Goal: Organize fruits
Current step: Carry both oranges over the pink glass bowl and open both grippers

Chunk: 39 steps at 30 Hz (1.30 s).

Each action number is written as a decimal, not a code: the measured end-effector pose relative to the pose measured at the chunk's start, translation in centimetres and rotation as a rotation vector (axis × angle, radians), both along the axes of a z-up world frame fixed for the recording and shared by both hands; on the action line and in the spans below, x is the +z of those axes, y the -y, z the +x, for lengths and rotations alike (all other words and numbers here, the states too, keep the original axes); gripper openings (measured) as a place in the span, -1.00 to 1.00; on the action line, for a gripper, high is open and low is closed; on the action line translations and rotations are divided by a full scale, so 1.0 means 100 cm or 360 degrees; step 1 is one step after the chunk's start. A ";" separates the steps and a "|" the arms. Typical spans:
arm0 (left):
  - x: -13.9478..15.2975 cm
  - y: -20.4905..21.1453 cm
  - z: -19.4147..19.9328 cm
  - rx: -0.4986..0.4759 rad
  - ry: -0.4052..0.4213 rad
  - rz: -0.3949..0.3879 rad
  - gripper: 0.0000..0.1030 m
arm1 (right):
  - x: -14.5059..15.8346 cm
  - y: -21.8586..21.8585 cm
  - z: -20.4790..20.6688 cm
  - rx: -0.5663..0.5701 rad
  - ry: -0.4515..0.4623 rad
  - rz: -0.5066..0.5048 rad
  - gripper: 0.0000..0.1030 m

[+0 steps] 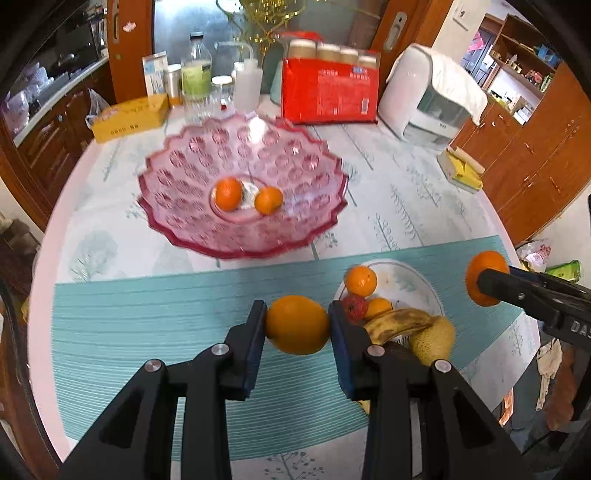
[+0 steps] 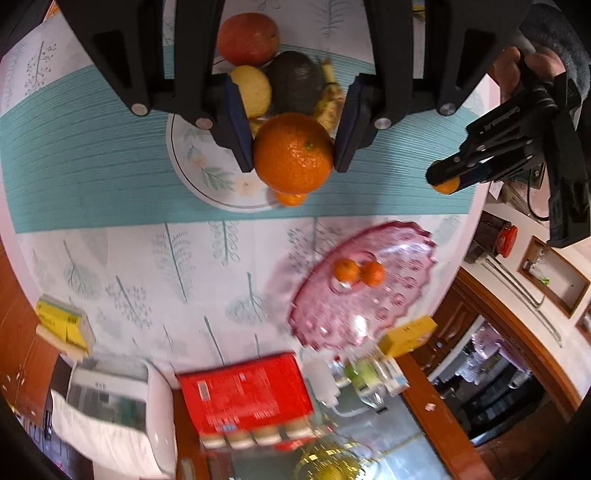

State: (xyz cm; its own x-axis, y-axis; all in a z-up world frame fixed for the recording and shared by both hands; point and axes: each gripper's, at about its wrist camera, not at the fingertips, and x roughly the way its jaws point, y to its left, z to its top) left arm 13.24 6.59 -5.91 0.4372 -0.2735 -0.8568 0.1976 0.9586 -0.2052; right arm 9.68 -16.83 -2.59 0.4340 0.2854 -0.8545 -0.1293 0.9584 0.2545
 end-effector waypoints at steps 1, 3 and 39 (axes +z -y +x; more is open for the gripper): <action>0.007 -0.002 0.001 -0.0001 0.0021 0.0003 -0.37 | 0.011 -0.005 -0.001 0.0018 0.0031 0.0004 -0.14; 0.025 -0.008 0.003 -0.0001 0.0077 0.0021 -0.37 | 0.028 -0.011 0.000 0.0042 0.0079 0.0006 -0.14; -0.064 -0.045 0.175 0.0267 -0.0192 0.0284 -0.36 | -0.064 -0.113 0.218 0.0150 -0.0117 0.0057 -0.14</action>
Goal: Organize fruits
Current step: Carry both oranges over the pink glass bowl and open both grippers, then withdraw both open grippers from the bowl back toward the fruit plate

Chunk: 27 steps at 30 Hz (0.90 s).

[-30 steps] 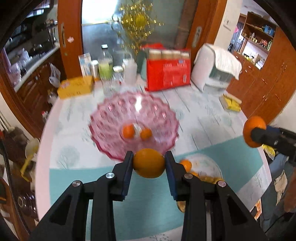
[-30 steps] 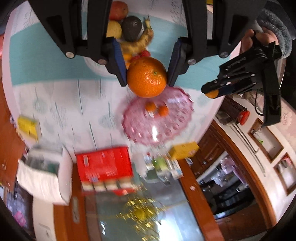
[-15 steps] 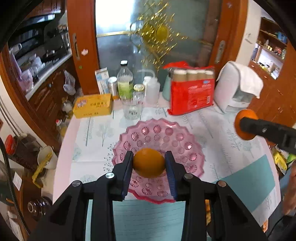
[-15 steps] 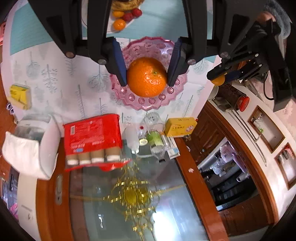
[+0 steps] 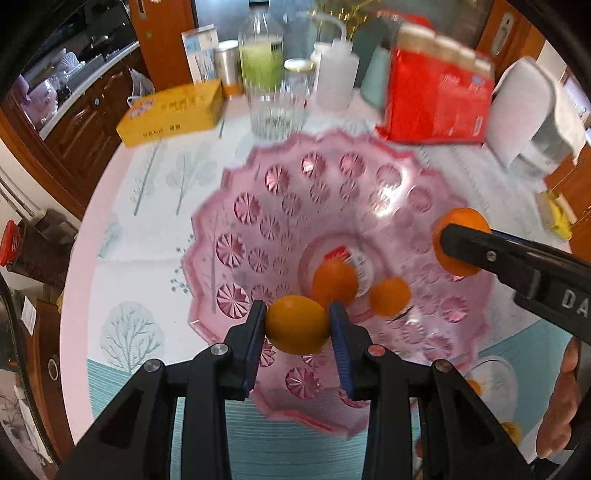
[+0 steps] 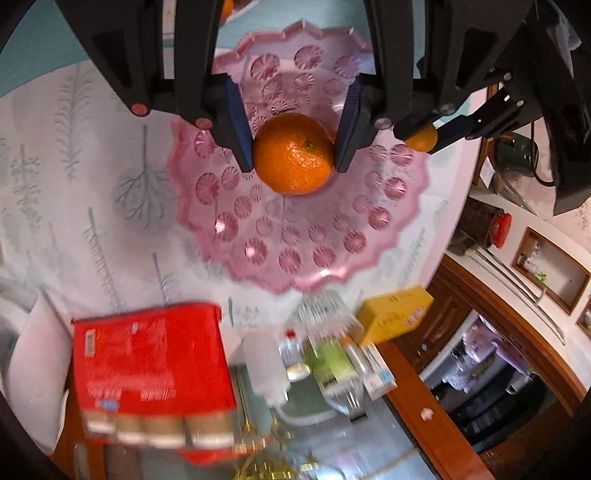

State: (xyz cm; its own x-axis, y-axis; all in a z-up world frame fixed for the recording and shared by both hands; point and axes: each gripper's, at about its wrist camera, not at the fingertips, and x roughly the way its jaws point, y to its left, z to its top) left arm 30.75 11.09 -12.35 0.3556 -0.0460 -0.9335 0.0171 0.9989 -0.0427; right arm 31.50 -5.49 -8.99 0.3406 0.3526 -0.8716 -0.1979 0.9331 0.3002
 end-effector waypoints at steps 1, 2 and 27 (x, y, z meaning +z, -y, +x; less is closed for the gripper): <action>-0.007 0.000 0.002 0.0003 -0.0018 0.0006 -0.36 | -0.008 -0.002 0.002 0.0003 -0.0021 -0.0003 -0.14; -0.015 0.000 0.004 0.0010 -0.0042 0.0005 -0.36 | -0.016 -0.003 0.006 0.0005 -0.0045 -0.0006 -0.14; -0.027 0.004 0.008 0.0069 -0.0046 -0.0018 0.55 | -0.029 -0.020 0.005 0.0089 0.0011 -0.0024 -0.07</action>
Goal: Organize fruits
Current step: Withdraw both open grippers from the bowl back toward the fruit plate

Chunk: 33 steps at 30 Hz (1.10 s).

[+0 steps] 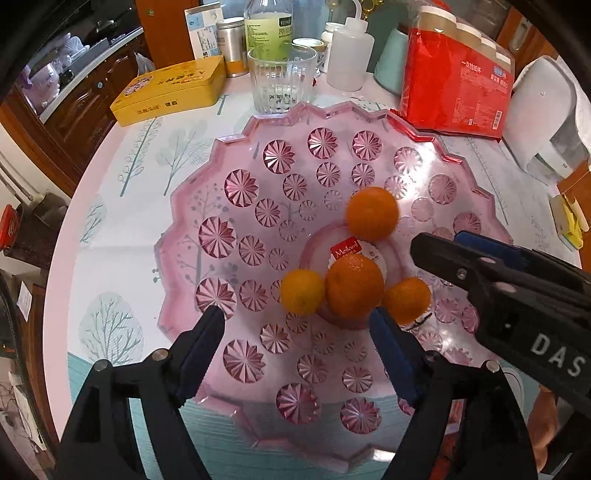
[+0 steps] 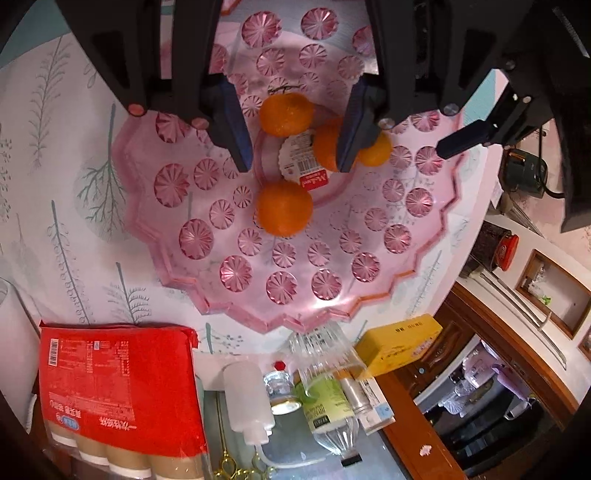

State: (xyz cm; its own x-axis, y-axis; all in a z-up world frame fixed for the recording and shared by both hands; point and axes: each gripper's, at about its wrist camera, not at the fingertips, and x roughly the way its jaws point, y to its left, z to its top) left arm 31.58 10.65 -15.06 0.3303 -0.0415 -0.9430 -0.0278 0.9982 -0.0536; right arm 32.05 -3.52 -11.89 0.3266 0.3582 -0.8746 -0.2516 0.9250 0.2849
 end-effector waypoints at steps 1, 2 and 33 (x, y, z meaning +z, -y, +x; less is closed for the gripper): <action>0.002 -0.001 -0.001 0.0003 0.0003 0.0000 0.55 | 0.002 0.001 -0.002 -0.0004 0.0006 0.0002 -0.07; 0.004 -0.001 -0.003 0.0006 0.0009 0.0000 0.55 | 0.005 0.002 -0.003 -0.0008 0.0012 0.0006 -0.07; 0.115 -0.019 -0.095 0.0080 0.0321 -0.0004 0.57 | 0.098 0.023 -0.094 -0.0077 0.0240 0.0035 -0.07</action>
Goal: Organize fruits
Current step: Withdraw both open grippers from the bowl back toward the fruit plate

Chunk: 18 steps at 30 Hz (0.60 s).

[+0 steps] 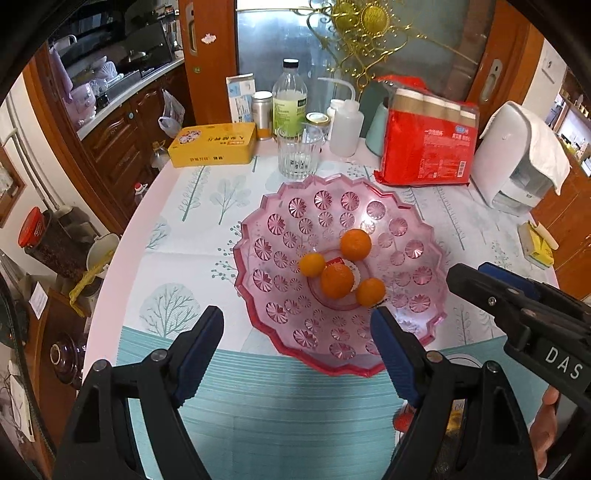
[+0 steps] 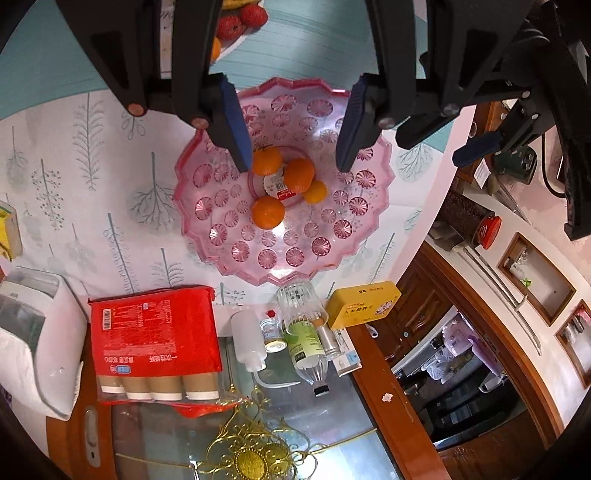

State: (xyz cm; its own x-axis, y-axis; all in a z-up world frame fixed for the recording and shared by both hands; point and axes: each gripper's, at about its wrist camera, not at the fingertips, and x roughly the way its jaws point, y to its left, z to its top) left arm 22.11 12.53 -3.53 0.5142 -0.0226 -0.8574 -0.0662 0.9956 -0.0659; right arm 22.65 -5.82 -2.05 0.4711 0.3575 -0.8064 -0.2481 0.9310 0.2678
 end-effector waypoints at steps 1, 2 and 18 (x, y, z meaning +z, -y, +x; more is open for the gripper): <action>0.003 0.000 -0.004 -0.0002 0.0008 -0.0003 0.57 | 0.003 0.001 -0.004 -0.0006 0.0008 -0.0002 -0.07; 0.005 0.001 -0.006 -0.0002 0.0014 -0.0004 0.57 | 0.004 0.002 -0.006 -0.0010 0.0013 -0.0001 -0.07; 0.049 0.008 -0.057 -0.0041 0.0168 -0.0028 0.61 | 0.042 0.022 -0.058 -0.0062 0.0125 0.0000 -0.08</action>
